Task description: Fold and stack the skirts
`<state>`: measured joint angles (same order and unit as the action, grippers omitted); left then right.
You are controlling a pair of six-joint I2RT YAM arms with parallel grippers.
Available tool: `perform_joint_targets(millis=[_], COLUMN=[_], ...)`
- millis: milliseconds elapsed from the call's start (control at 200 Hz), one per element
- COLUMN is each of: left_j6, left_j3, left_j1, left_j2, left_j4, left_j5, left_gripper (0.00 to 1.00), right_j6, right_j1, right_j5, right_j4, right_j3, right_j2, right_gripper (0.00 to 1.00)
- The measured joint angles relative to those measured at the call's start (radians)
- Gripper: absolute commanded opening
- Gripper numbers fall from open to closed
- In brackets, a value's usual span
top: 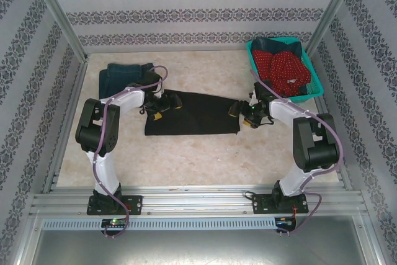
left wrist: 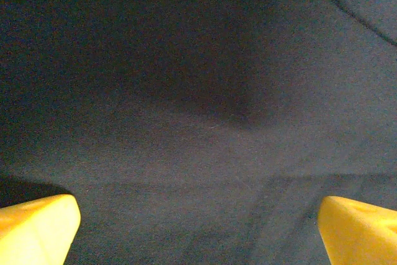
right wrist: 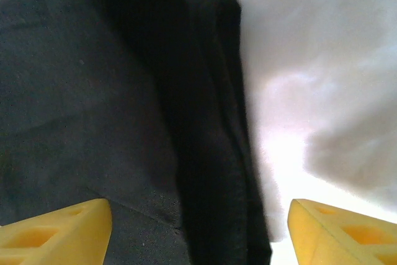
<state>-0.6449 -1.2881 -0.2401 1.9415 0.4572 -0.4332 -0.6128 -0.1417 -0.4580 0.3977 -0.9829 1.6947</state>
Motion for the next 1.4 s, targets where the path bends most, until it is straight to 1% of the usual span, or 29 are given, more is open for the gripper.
perform_joint_targets(millis=[220, 410, 490, 565, 615, 654, 664, 679, 714, 829, 959, 1134, 1274, 1324, 1399], left_j6=[-0.004, -0.008, -0.011, -0.012, -0.014, -0.014, -0.014, -0.014, -0.014, -0.016, -0.037, -0.082, -0.129, -0.142, -0.151], left_j3=[0.01, 0.031, 0.043, 0.054, 0.061, 0.065, 0.066, 0.067, 0.069, 0.076, 0.085, 0.084, 0.084, 0.08, 0.069], left_j1=[0.0, 0.0, 0.0, 0.0, 0.0, 0.0, 0.0, 0.0, 0.0, 0.0, -0.01, -0.071, -0.11, -0.112, -0.112], left_j2=[-0.005, -0.017, -0.024, -0.03, -0.034, -0.037, -0.037, -0.038, -0.039, -0.045, -0.047, -0.047, -0.042, -0.038, -0.029], left_j4=[-0.011, -0.036, -0.049, -0.061, -0.069, -0.074, -0.074, -0.075, -0.076, -0.077, -0.08, -0.085, -0.111, -0.114, -0.115], left_j5=[0.0, 0.0, 0.0, 0.0, 0.0, 0.0, 0.0, 0.0, 0.0, -0.011, -0.058, -0.092, -0.099, -0.099, -0.104], left_gripper=[1.0, 1.0, 1.0, 1.0, 1.0, 1.0, 1.0, 1.0, 1.0, 1.0, 1.0, 1.0, 1.0, 1.0, 1.0], right_j6=[-0.021, -0.091, -0.132, -0.159, -0.18, -0.195, -0.191, -0.198, -0.205, -0.187, -0.081, 0.043, 0.101, 0.116, 0.126], right_j1=[-0.002, -0.024, -0.039, -0.051, -0.053, -0.053, -0.053, -0.053, -0.05, -0.041, -0.039, -0.047, -0.098, -0.129, -0.201], right_j5=[-0.061, -0.12, -0.147, -0.163, -0.165, -0.164, -0.164, -0.165, -0.165, -0.149, -0.071, 0.079, 0.219, 0.267, 0.321], right_j4=[-0.001, -0.095, -0.155, -0.2, -0.226, -0.247, -0.251, -0.258, -0.27, -0.258, -0.089, 0.118, 0.262, 0.311, 0.379], right_j3=[0.0, 0.006, 0.013, 0.015, 0.019, 0.026, 0.028, 0.032, 0.041, 0.047, -0.018, -0.146, -0.253, -0.295, -0.378], right_j2=[0.048, 0.085, 0.108, 0.127, 0.137, 0.143, 0.144, 0.145, 0.145, 0.123, 0.064, -0.014, -0.028, -0.026, -0.011], right_gripper=[0.7, 0.6, 0.5, 0.35, 0.2, 0.11, 0.1, 0.05, 0.0, 0.0, 0.0, 0.0, 0.0, 0.0, 0.0])
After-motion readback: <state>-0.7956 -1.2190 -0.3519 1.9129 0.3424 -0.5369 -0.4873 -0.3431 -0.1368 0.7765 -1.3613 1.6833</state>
